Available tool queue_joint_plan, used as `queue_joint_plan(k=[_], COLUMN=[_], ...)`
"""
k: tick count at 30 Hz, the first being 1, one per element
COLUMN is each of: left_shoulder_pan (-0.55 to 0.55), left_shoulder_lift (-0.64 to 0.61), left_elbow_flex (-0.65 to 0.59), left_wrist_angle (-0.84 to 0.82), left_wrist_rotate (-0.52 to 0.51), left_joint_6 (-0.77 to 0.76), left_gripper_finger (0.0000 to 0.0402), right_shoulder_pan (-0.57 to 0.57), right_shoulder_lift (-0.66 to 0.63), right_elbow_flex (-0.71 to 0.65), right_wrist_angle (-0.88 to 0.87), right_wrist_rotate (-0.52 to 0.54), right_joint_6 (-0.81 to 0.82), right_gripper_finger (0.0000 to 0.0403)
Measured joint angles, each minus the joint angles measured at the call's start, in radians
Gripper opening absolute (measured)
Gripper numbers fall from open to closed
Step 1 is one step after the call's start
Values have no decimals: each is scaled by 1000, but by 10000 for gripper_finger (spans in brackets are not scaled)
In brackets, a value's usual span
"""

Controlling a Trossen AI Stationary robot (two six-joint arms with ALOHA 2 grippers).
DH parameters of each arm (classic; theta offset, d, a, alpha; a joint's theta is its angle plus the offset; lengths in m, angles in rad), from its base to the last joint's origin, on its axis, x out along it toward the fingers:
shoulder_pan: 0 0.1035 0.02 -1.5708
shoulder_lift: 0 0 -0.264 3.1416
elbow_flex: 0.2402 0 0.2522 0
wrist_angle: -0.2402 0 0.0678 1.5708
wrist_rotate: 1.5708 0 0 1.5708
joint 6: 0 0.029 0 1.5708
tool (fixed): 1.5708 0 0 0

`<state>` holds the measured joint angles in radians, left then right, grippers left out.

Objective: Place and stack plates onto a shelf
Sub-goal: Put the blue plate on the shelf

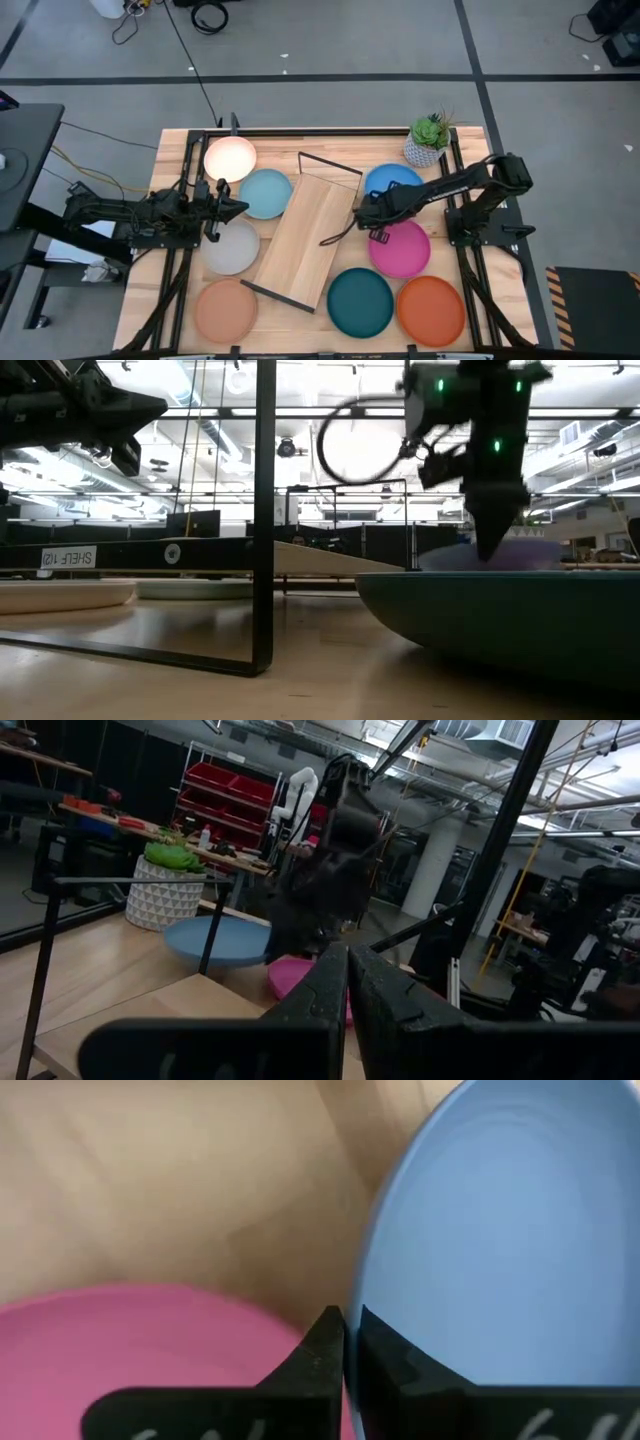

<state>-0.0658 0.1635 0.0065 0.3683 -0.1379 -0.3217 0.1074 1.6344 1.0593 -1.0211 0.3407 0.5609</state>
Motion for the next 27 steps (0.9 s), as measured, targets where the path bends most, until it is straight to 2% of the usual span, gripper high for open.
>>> queue_joint_plan(k=[5,11,14,19,27], left_shoulder_pan=[0,0,0,0,0], left_shoulder_lift=[0,0,0,0,1], left_elbow_flex=[0,0,0,0,0], left_wrist_angle=[0,1,0,0,6], left_wrist_rotate=[0,0,0,0,0], left_joint_6=[0,0,0,0,-1], left_gripper_finger=[20,20,20,20,20], right_shoulder_pan=[87,211,259,299,232], right_shoulder_lift=[-1,-1,-1,18,150], right_elbow_flex=[118,243,261,262,264], right_wrist_angle=[-94,-65,36,233,352], right_wrist_rotate=[-84,-128,-126,-74,-9], right_joint_6=[92,52,-63,-370,-732], right_gripper_finger=[17,17,17,17,18])
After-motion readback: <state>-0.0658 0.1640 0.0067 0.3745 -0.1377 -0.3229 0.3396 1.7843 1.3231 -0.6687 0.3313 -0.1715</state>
